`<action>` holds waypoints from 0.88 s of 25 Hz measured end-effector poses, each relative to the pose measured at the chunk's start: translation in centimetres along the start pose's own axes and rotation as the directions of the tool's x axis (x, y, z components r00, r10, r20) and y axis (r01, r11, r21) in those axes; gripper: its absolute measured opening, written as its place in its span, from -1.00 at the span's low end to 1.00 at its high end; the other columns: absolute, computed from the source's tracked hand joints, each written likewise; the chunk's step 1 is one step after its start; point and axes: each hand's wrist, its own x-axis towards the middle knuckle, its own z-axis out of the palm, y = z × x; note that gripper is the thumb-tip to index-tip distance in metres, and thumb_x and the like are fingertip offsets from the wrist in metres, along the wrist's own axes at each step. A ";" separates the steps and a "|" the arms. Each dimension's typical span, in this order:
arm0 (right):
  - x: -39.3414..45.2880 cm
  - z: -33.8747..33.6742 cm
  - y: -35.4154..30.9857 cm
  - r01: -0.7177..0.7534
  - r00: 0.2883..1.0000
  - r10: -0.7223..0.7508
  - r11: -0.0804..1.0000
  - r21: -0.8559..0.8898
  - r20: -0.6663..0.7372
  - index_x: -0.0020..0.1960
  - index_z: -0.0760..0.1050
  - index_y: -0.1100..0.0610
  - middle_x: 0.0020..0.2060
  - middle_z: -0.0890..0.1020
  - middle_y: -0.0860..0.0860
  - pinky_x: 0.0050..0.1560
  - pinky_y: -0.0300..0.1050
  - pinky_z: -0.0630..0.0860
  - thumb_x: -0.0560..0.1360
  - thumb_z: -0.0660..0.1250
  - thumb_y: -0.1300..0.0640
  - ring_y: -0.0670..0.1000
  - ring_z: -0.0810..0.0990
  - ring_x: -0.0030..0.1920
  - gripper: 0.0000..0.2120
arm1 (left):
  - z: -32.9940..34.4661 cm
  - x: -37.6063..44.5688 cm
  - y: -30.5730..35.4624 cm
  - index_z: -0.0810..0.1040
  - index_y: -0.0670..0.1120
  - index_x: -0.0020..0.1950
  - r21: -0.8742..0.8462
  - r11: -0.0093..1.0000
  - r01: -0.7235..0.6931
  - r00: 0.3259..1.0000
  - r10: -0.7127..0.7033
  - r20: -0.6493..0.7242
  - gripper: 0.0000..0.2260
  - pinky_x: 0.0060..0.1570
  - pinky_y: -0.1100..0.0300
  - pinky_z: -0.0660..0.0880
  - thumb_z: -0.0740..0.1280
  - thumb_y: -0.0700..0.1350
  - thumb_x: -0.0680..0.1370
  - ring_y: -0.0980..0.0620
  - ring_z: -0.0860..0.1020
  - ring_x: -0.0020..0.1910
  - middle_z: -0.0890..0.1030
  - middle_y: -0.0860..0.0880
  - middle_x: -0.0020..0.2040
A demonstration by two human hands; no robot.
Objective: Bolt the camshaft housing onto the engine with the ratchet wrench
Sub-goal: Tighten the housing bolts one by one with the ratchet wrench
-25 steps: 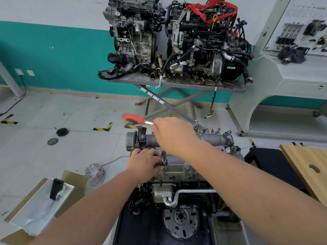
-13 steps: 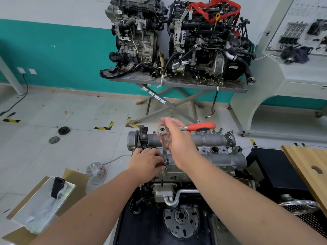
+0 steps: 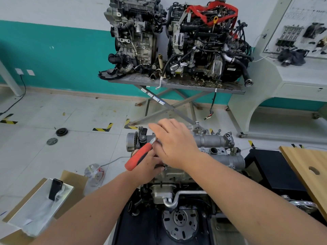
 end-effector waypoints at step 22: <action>-0.6 0.9 -0.6 -0.524 0.590 0.706 -0.034 0.851 0.392 -0.03 0.59 -0.15 -0.11 0.62 -0.20 -0.07 -0.32 0.51 0.60 0.22 -0.12 -0.15 0.57 -0.06 -0.82 | 0.6 0.2 -0.5 0.59 0.20 0.13 0.173 0.982 0.075 0.997 -0.075 -0.005 -0.72 0.02 0.14 0.07 0.22 0.28 0.55 0.14 0.41 0.18 0.45 0.24 0.18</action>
